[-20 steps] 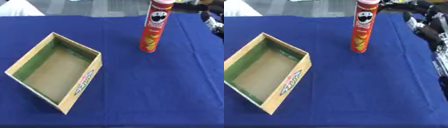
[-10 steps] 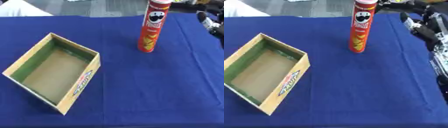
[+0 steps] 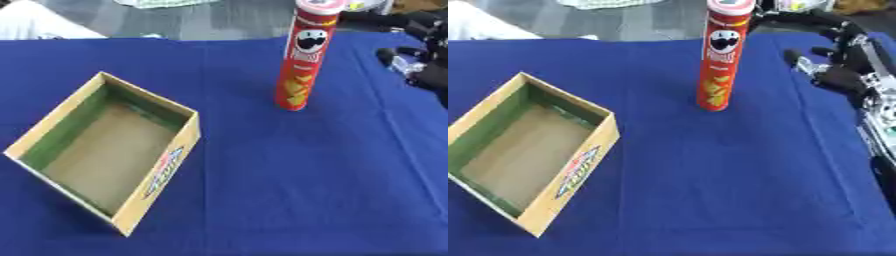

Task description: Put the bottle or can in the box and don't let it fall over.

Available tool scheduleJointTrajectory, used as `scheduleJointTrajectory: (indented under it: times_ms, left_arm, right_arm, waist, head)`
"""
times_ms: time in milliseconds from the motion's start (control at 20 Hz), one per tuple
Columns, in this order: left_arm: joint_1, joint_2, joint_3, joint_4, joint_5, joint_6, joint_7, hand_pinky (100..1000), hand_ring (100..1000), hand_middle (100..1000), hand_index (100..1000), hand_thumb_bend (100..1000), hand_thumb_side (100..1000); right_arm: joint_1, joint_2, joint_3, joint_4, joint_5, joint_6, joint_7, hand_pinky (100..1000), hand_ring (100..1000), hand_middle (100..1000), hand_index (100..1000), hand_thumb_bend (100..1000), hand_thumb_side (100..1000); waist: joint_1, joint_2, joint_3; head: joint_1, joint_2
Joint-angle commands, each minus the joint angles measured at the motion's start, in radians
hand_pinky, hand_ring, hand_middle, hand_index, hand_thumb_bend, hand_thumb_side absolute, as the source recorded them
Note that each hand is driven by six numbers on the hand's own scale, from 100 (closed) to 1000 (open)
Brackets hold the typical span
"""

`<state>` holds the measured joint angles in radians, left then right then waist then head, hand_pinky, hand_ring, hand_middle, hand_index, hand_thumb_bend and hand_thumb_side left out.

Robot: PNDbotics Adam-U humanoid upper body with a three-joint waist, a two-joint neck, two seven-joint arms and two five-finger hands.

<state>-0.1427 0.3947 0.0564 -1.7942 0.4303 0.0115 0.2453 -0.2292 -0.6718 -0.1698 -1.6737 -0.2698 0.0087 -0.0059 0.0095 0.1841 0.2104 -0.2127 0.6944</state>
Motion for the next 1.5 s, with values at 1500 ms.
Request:
scheduleJointTrajectory:
  times_ms: [1500]
  left_arm:
    - [-0.009, 0.015, 0.003, -0.013, -0.005, 0.003, -0.006, 734, 929, 893, 854, 510, 906]
  right_arm:
    - [-0.077, -0.007, 0.078, 0.020, -0.042, 0.093, 0.056, 905, 1000, 1000, 903, 549, 100]
  waist:
    - [0.001, -0.015, 0.011]
  head:
    - [-0.008, -0.010]
